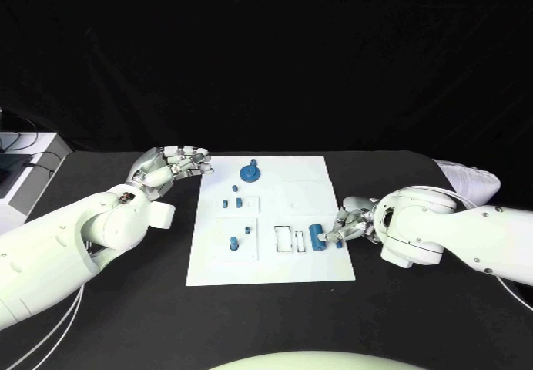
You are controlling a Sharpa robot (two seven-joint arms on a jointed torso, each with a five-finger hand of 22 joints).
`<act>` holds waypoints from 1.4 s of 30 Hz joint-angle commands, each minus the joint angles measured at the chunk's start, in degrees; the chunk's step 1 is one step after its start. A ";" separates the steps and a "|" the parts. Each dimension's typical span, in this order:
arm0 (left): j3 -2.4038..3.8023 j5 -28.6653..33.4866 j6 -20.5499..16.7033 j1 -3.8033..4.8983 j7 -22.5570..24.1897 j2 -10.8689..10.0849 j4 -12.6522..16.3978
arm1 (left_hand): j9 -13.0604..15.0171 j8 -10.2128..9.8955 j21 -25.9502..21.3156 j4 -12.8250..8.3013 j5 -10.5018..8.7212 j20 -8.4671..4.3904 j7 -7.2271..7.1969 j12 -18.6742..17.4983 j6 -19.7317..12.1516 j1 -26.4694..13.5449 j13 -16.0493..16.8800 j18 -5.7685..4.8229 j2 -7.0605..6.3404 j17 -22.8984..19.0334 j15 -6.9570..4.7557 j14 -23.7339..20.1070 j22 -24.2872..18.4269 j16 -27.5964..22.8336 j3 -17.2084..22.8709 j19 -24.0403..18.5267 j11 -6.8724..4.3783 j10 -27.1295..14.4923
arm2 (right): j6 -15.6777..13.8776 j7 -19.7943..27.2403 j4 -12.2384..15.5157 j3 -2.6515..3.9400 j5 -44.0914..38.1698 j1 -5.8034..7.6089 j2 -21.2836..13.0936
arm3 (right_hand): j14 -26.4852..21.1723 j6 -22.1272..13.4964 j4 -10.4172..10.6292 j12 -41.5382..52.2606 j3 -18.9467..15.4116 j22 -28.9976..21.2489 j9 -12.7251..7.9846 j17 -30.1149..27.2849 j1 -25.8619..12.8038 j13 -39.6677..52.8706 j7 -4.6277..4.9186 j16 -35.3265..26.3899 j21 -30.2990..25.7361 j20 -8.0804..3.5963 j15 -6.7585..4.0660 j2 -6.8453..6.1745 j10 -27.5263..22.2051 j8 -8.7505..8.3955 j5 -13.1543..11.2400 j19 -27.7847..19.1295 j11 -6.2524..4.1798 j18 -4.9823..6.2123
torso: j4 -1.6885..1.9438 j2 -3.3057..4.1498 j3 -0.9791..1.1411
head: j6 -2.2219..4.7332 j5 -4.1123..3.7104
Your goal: Assemble the parts on the task board
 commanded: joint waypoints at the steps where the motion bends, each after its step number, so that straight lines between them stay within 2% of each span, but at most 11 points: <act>1: 0.03 0.29 1.67 -0.01 0.96 -0.02 0.24 | -0.05 -0.07 -0.20 -0.10 0.01 0.16 -0.03 -0.25 -0.34 -0.27 -0.07 0.55 -0.17 0.05 0.13 -0.43 -0.05 -0.24 -0.26 0.23 0.24 -0.15 | 0.36 -1.49 -0.35 -0.02 -0.83 -0.32 0.76 | 5.45 -0.31 -0.01 0.27 -0.64 12.07 0.48 12.82 -0.76 15.07 -0.33 0.31 0.24 -0.37 -0.45 -0.02 5.99 0.43 -0.40 4.16 -0.56 -0.66 | 0.00 0.11 0.07 | -0.06 0.06; 12: 0.03 0.28 1.61 -0.02 1.02 -0.11 0.35 | -0.08 -0.10 -0.25 -0.09 0.01 0.17 0.03 -0.29 -0.41 -0.28 -0.07 0.55 -0.20 0.07 0.16 -0.49 -0.08 -0.26 -0.28 0.23 0.28 -0.20 | -0.28 -1.51 -2.91 -0.06 -1.99 -1.83 3.98 | 5.45 -0.40 -0.01 0.27 -0.94 12.09 0.83 12.81 -1.03 15.07 -0.36 0.31 0.26 -0.40 -0.48 0.03 5.99 0.57 -0.58 4.16 -0.59 -0.66 | 0.01 0.15 0.13 | -0.19 0.27; 20: 0.03 0.28 1.55 -0.02 0.96 -0.23 0.41 | -0.11 -0.11 -0.31 -0.06 0.01 0.19 0.08 -0.33 -0.46 -0.30 -0.06 0.55 -0.18 0.11 0.19 -0.56 -0.12 -0.27 -0.30 0.24 0.32 -0.24 | -0.89 -1.53 -3.95 -0.05 -4.23 -2.15 5.19 | 5.44 -0.42 -0.02 0.27 -0.97 12.08 0.91 12.78 -1.06 15.07 -0.37 0.30 0.22 -0.40 -0.48 0.10 5.99 0.60 -0.59 4.15 -0.59 -0.66 | 0.06 0.20 0.06 | -0.48 0.38; 26: 0.03 0.28 1.45 -0.02 0.88 -0.39 0.46 | -0.13 -0.13 -0.35 -0.04 0.00 0.20 0.13 -0.36 -0.49 -0.32 -0.06 0.56 -0.19 0.14 0.21 -0.60 -0.14 -0.27 -0.32 0.25 0.35 -0.26 | -0.37 -1.57 -4.30 -0.05 -6.65 -2.19 5.47 | 5.45 -0.51 -0.14 0.27 -1.25 12.20 1.52 12.84 -0.59 15.07 -0.45 0.31 0.48 -0.44 -0.53 -0.08 5.99 0.88 -0.51 4.20 -0.65 -0.70 | -0.06 0.13 0.07 | -0.72 0.57; 30: 0.03 0.28 1.41 -0.02 0.85 -0.41 0.46 | -0.13 -0.13 -0.35 -0.04 0.00 0.20 0.13 -0.36 -0.49 -0.32 -0.06 0.56 -0.19 0.14 0.21 -0.60 -0.14 -0.27 -0.32 0.25 0.35 -0.26 | -0.02 -1.57 -4.43 -0.05 -6.92 -2.19 5.72 | 5.46 -0.95 -0.13 0.27 -1.41 12.26 2.67 12.88 0.51 15.07 -0.50 0.32 0.51 -0.51 -0.59 0.06 5.99 1.21 1.53 4.19 -0.71 -0.71 | -0.10 0.07 0.07 | -0.77 0.56; 37: 0.03 0.28 1.44 -0.02 0.79 -0.36 0.42 | -0.15 -0.15 -0.39 -0.03 0.00 0.21 0.19 -0.39 -0.54 -0.32 -0.05 0.56 -0.21 0.17 0.23 -0.63 -0.16 -0.28 -0.34 0.27 0.38 -0.30 | -1.62 -1.02 -4.18 -0.05 -6.10 -2.20 5.89 | 5.48 -1.32 -0.40 0.27 1.97 12.58 4.49 13.00 4.89 15.07 -0.73 0.34 1.09 -0.67 -0.79 1.39 5.99 1.28 11.85 4.31 -0.95 -0.82 | -0.03 -0.03 0.06 | -0.79 0.55; 40: 0.03 0.28 1.43 -0.02 0.77 -0.35 0.39 | -0.15 -0.15 -0.39 -0.03 0.00 0.21 0.19 -0.39 -0.54 -0.32 -0.05 0.56 -0.21 0.17 0.23 -0.63 -0.16 -0.28 -0.34 0.27 0.38 -0.30 | -2.94 -0.61 -3.80 -0.05 -5.39 -2.20 5.69 | 5.50 -1.07 -0.40 0.27 3.55 12.73 4.94 13.09 6.26 15.07 -0.87 0.36 1.44 -0.78 -0.90 1.20 5.99 1.29 14.31 4.38 -1.08 -0.89 | -0.04 -0.04 0.05 | -0.74 0.55; 42: 0.03 0.28 1.39 -0.02 0.74 -0.35 0.36 | -0.16 -0.15 -0.41 -0.03 0.01 0.22 0.22 -0.41 -0.56 -0.31 -0.05 0.56 -0.19 0.19 0.24 -0.65 -0.18 -0.27 -0.33 0.28 0.40 -0.31 | -3.95 -0.32 -3.36 -0.04 -4.49 -2.20 5.43 | 5.50 -0.98 -0.44 0.27 4.04 12.81 5.08 13.07 6.63 15.07 -0.92 0.36 1.67 -0.81 -0.94 1.08 5.99 1.28 14.82 4.43 -1.13 -0.93 | -0.07 -0.01 0.04 | -0.70 0.61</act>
